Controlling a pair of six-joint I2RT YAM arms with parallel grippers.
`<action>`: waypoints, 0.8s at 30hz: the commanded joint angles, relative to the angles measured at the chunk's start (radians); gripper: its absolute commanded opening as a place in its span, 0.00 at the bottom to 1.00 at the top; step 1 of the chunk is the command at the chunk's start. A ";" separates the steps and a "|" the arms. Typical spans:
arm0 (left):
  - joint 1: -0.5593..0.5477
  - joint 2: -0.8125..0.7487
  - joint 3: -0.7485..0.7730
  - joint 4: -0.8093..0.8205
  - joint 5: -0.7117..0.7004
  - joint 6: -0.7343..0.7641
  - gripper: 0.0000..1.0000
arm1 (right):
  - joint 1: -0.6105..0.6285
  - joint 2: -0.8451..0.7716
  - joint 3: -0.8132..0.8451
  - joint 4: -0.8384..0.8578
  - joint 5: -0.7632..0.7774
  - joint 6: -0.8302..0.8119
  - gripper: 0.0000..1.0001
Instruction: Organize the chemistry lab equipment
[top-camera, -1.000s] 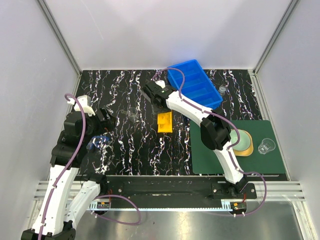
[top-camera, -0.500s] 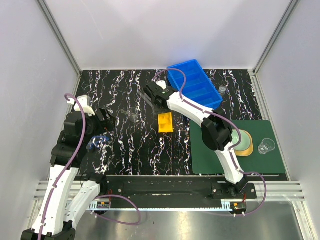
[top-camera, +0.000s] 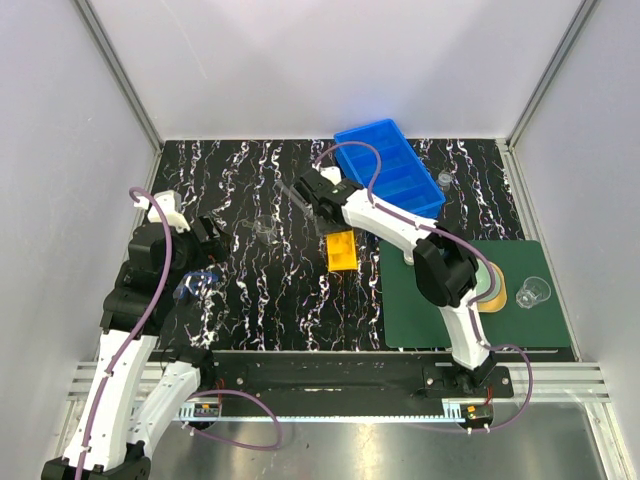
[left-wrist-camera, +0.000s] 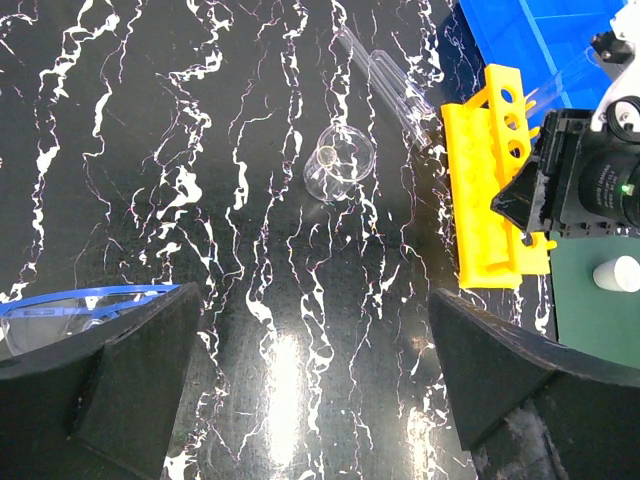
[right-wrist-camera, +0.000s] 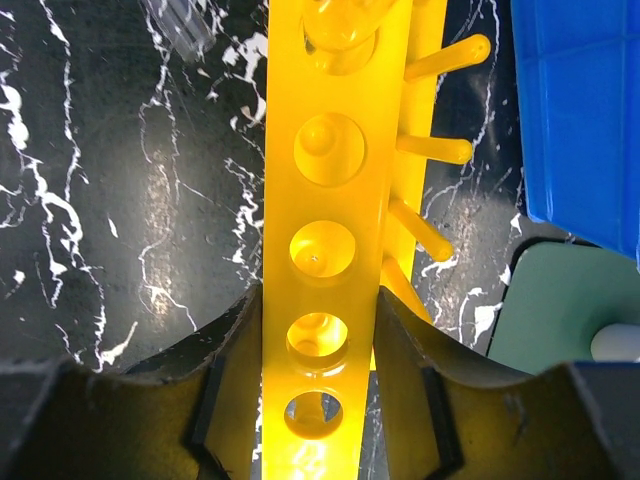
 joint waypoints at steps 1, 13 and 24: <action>-0.006 0.006 0.018 0.013 -0.030 0.012 0.99 | 0.006 -0.089 -0.059 -0.016 0.033 0.000 0.27; -0.009 0.021 0.023 0.013 -0.049 0.014 0.99 | 0.051 -0.250 -0.283 0.059 -0.036 -0.057 0.27; -0.011 0.033 0.026 0.013 -0.059 0.023 0.99 | 0.110 -0.422 -0.492 0.156 -0.232 -0.172 0.26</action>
